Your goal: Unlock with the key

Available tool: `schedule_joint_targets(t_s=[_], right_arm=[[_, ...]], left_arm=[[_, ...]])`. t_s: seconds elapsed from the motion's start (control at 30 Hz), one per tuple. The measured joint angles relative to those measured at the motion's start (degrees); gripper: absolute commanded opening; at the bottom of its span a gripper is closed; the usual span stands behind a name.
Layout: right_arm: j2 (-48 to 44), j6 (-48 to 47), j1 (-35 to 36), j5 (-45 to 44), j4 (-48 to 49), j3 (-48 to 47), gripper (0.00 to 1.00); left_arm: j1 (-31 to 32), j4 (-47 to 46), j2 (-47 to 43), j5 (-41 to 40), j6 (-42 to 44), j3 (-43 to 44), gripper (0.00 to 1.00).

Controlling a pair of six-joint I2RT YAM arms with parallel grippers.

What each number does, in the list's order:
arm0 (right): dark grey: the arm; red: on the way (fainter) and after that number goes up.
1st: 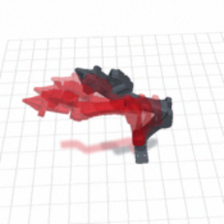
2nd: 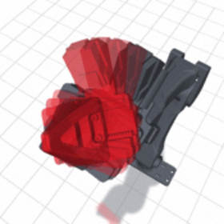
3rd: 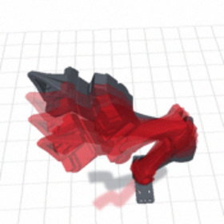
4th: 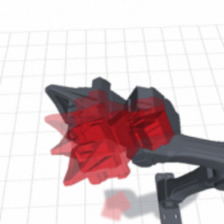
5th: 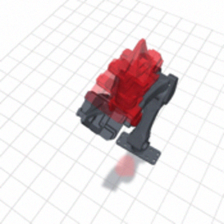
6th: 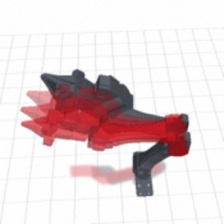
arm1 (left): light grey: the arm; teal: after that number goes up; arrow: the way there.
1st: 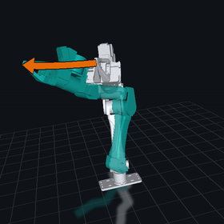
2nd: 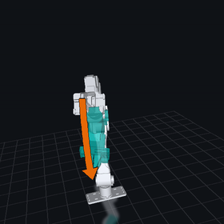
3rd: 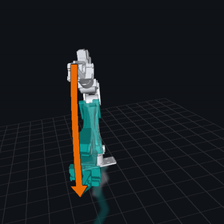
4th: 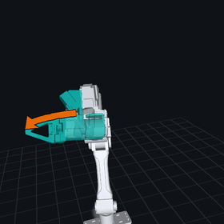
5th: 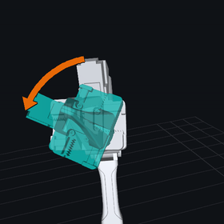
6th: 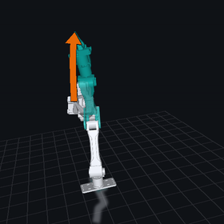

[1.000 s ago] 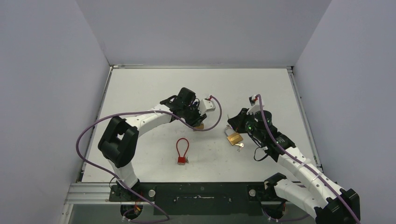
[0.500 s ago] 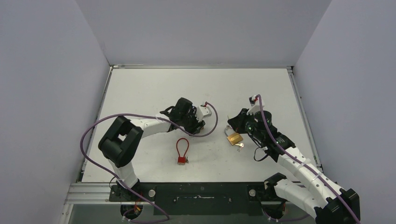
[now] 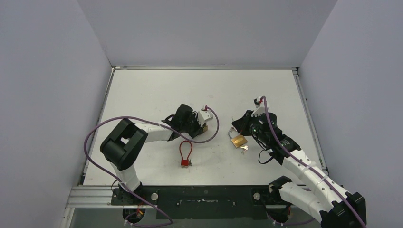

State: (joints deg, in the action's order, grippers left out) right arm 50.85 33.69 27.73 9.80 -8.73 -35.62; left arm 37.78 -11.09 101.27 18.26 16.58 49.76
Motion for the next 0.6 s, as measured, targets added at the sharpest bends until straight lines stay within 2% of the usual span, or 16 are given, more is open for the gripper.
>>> schedule_joint_targets(t_s=[0.03,0.33,0.47,0.6], right_arm=[[0.0,0.0,0.0,0.0,0.0,0.0,0.00],[0.0,-0.4,0.0,0.0,0.0,0.0,0.00],[-0.4,-1.9,0.0,1.0,0.0,0.0,0.00],[-1.8,-3.2,-0.1,4.5,1.1,0.0,0.00]], left_arm=[[0.0,-0.4,0.0,0.0,-0.2,-0.2,0.00],[-0.2,-0.5,-2.0,2.7,-4.0,-0.5,0.00],[-0.3,-0.2,-8.1,3.4,-8.0,-0.5,0.00],[-0.3,-0.2,-17.0,1.3,-16.5,-0.4,0.00]])
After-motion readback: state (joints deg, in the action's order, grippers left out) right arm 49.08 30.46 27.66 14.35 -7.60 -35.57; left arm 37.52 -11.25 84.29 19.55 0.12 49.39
